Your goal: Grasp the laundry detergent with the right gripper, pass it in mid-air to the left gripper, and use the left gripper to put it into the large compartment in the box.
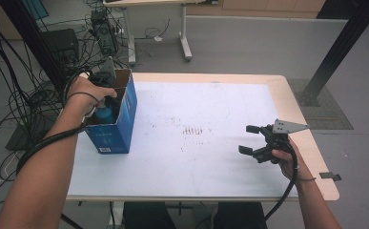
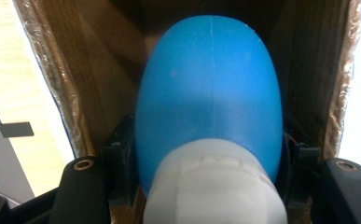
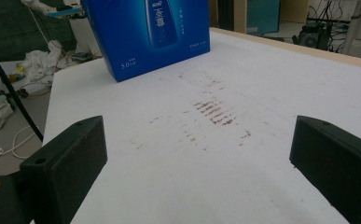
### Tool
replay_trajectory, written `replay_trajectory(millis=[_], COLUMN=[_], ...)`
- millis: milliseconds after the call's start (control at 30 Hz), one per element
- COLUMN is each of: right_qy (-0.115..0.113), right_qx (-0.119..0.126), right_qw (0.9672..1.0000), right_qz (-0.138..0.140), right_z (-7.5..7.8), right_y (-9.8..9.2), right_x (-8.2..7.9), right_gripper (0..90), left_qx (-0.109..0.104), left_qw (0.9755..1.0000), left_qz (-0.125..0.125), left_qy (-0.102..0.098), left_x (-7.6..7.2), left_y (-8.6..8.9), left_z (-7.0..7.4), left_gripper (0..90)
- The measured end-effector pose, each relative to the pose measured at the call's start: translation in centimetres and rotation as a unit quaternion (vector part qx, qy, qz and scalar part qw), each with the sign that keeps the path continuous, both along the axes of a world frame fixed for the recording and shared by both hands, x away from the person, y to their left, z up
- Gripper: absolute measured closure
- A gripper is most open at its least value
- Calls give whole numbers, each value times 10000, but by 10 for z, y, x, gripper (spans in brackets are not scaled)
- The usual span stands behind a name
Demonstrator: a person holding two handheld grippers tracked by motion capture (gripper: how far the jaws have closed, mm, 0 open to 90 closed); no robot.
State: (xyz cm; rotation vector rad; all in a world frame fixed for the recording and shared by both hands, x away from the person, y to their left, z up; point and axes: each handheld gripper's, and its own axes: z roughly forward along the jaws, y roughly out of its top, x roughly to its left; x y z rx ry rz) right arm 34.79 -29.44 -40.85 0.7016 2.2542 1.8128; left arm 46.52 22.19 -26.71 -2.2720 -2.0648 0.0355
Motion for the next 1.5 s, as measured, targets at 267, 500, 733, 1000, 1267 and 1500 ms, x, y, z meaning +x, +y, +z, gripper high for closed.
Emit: replay_trajectory(millis=[267,500,733,1000,1267,1500], right_qy=[-3,3,9,10,20,30], right_qx=[-11,-12,-7,-13,-23,-16], right_qw=[10000,10000,10000,10000,10000,10000], right_qz=[19,15,11,17,14,16], right_z=[0,0,0,-1,-1,-1], right_y=[1,1,1,2,1,1], right_x=[-1,-1,0,1,1,1], right_gripper=[38,38,38,38,38,38], left_qx=[-20,-24,-12,-13,-38,-36], left_qw=[10000,10000,10000,10000,10000,10000], left_qz=[16,32,34,33,43,31], left_qy=[-47,-46,-48,-52,-48,-42], left_x=[-1,-1,0,0,0,0], left_y=[1,1,0,0,2,2], left_z=[-1,-2,-2,-2,-2,-2], left_gripper=[375,375,374,374,374,374])
